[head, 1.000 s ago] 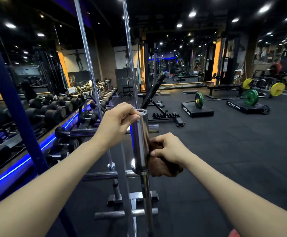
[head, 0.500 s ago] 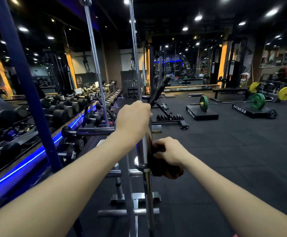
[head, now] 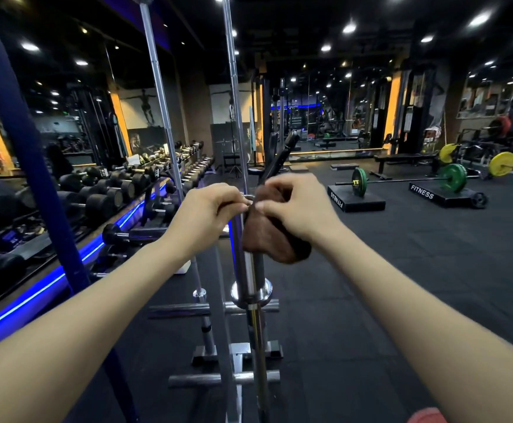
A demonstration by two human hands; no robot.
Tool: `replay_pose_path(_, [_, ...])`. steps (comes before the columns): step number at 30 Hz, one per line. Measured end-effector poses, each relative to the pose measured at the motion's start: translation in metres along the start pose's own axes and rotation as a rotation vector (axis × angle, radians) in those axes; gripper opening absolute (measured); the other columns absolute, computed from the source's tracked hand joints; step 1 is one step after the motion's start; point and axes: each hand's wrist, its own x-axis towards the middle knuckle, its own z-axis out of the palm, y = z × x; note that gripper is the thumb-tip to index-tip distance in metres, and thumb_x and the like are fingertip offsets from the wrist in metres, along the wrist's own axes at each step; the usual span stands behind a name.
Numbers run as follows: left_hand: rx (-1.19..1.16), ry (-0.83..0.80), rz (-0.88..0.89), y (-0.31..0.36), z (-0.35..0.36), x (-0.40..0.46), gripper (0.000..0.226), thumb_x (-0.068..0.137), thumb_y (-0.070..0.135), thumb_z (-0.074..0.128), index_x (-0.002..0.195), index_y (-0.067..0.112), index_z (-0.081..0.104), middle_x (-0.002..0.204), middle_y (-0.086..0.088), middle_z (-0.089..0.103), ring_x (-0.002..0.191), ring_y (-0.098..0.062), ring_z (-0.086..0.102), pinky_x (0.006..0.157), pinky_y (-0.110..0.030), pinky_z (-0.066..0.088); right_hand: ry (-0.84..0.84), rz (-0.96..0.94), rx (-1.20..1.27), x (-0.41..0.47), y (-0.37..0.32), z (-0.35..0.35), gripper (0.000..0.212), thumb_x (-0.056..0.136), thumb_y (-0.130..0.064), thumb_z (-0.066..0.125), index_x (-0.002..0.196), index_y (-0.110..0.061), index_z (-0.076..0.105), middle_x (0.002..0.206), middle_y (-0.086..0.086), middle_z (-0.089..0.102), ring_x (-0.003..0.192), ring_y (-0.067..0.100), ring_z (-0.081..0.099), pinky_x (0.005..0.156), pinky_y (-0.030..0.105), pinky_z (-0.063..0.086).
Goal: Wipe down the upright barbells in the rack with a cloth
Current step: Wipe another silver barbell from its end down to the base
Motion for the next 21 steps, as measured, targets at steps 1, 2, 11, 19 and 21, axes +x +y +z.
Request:
replay_pose_path(1, [-0.02, -0.016, 0.009, -0.002, 0.0, 0.0, 0.018, 0.083, 0.02, 0.061, 0.085, 0.005, 0.071, 0.081, -0.007, 0.067, 0.075, -0.009, 0.055, 0.071, -0.019, 0.042, 0.015, -0.012, -0.001, 0.006, -0.002, -0.001, 0.023, 0.074, -0.023, 0.076, 0.094, -0.012, 0.072, 0.094, 0.002, 0.071, 0.088, 0.015, 0.059, 0.077, 0.028, 0.044])
replay_pose_path(2, [-0.037, -0.028, 0.007, -0.004, -0.001, 0.0, 0.02, 0.082, 0.021, 0.059, 0.085, 0.005, 0.07, 0.081, -0.008, 0.067, 0.076, -0.01, 0.055, 0.071, -0.021, 0.043, 0.007, -0.009, 0.005, 0.009, 0.001, 0.003, 0.026, 0.075, -0.024, 0.076, 0.099, -0.014, 0.072, 0.098, 0.001, 0.07, 0.091, 0.015, 0.059, 0.079, 0.026, 0.043])
replay_pose_path(11, [-0.071, -0.042, 0.015, -0.011, 0.002, 0.003, 0.019, 0.085, 0.02, 0.06, 0.09, 0.005, 0.071, 0.087, -0.006, 0.068, 0.08, -0.009, 0.057, 0.072, -0.013, 0.041, -0.301, 0.171, -0.06, -0.033, 0.059, 0.04, 0.033, 0.074, -0.011, 0.075, 0.106, -0.016, 0.072, 0.109, 0.004, 0.07, 0.105, 0.02, 0.061, 0.092, 0.027, 0.045])
replay_pose_path(19, [-0.177, -0.106, 0.027, -0.028, 0.0, 0.002, 0.018, 0.086, 0.018, 0.058, 0.09, 0.002, 0.067, 0.097, 0.004, 0.068, 0.094, -0.008, 0.063, 0.086, -0.025, 0.049, -0.152, 0.025, 0.192, 0.0, 0.044, 0.03, 0.033, 0.075, 0.003, 0.066, 0.106, -0.007, 0.07, 0.104, 0.0, 0.068, 0.102, 0.017, 0.061, 0.097, 0.029, 0.044])
replay_pose_path(21, [-0.192, -0.121, 0.029, -0.031, -0.001, 0.002, 0.017, 0.087, 0.017, 0.057, 0.09, 0.003, 0.066, 0.099, 0.008, 0.067, 0.098, -0.003, 0.063, 0.089, -0.021, 0.049, -0.284, 0.091, 0.147, -0.023, 0.068, 0.053, 0.04, 0.068, -0.001, 0.061, 0.105, -0.012, 0.071, 0.106, 0.002, 0.071, 0.104, 0.02, 0.063, 0.1, 0.039, 0.045])
